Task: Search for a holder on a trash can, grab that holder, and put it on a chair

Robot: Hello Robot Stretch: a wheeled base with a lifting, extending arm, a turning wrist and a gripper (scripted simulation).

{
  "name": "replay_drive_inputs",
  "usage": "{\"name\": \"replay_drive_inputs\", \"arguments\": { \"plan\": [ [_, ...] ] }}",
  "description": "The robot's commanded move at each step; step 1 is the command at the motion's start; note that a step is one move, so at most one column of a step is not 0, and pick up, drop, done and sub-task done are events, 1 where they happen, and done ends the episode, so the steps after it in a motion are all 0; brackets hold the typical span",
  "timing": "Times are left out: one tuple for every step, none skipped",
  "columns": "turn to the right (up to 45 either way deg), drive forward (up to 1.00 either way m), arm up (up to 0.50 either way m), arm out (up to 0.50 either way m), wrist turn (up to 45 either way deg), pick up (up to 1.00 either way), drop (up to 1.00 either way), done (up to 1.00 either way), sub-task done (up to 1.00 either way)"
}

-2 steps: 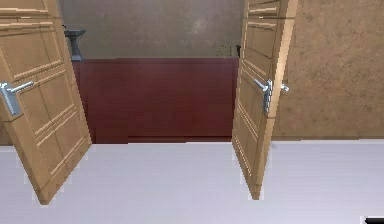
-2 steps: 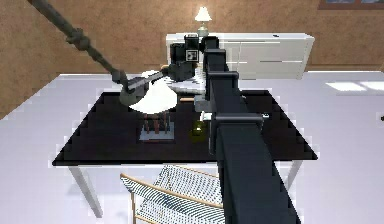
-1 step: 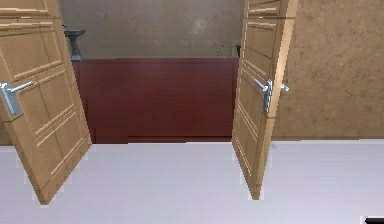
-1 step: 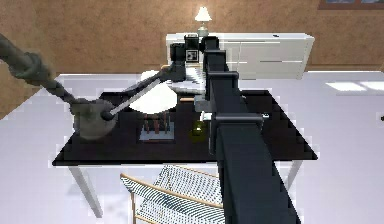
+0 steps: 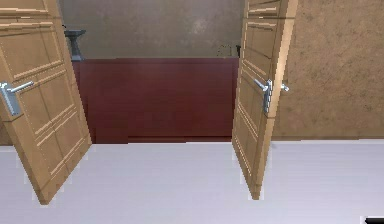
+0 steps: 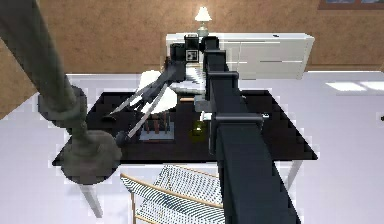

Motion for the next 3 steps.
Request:
{"name": "replay_drive_inputs", "arguments": {
  "plan": [
    [0.0, 0.00, 0.00, -0.42, 0.0, 0.00, 0.00, 0.00, 0.00],
    [36.0, 0.00, 0.00, 0.00, 0.0, 0.00, 0.00, 0.00, 0.00],
    [0.0, 0.30, 0.00, 0.00, 0.0, 0.00, 0.00, 0.00, 0.00]
  ]
}}
